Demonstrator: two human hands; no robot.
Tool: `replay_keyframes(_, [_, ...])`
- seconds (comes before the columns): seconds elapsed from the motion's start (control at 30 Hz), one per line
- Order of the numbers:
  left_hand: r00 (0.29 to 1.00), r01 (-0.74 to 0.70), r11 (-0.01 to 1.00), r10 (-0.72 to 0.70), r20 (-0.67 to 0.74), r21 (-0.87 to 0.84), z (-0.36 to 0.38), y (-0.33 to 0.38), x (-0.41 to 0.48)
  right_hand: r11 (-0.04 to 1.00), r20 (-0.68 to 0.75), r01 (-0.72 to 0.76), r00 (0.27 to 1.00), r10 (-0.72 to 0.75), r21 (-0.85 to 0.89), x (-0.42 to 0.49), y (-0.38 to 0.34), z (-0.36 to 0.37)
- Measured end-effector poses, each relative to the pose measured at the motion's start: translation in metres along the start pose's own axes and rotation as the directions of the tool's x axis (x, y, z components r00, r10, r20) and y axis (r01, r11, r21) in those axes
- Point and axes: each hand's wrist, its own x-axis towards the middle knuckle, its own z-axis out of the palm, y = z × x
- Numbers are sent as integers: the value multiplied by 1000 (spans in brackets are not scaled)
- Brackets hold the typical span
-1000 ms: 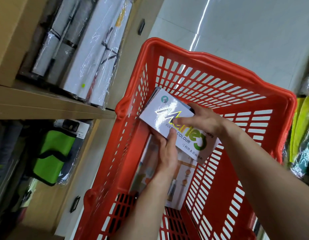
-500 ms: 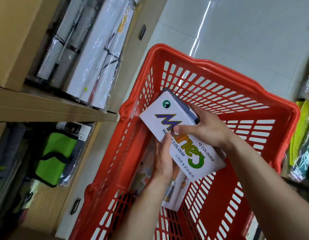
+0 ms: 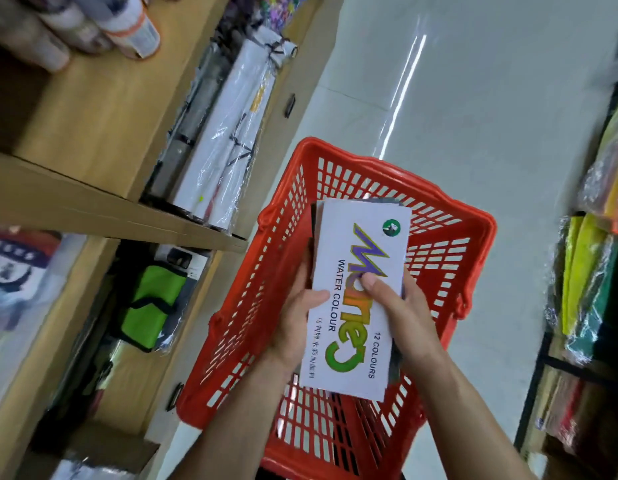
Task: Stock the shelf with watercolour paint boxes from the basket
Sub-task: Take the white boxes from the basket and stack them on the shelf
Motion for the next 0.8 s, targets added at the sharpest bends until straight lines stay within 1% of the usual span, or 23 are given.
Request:
replay_keyframes(0.07, [999,-4,1000,5,51,-12,14,23,-33,998,32,17,999,-19,68,-27,-17,8])
replay_keyframes(0.13, [998,-40,999,39,49,23,30,47,-64,995,82,40,996,-47,92,-53,-38,19])
replay_keyframes(0.2, [992,-126,990,128,-19,55,46,71,-98,994,152,76,985,-87,76,-78,-63,31])
replay_keyframes(0.27, [966,-231,970,237,-106,71,59,95,-133,990,229,121,964,-136,77,-103,-90,47])
replay_keyframes(0.33, [920,-353,933,359,-159,68,69,117,-168,984,325,163,929,-176,68,-128,-115,64])
replay_keyframes(0.43, [851,-481,876,478,-220,41,79,150,-223,965,468,258,849,-245,36,-168,-148,95])
replay_keyframes(0.57, [711,-613,777,621,-329,142,79,184,-297,933,590,359,748,-305,27,-224,-176,138])
replay_keyframes(0.63, [654,-674,726,673,-346,139,70,192,-332,914,631,405,705,-325,19,-252,-181,162])
replay_keyframes(0.7, [616,-720,681,715,-329,132,56,198,-370,900,670,435,660,-339,27,-280,-182,189])
replay_keyframes(0.8, [538,-779,611,767,-350,140,26,205,-429,891,751,452,572,-329,46,-322,-175,233])
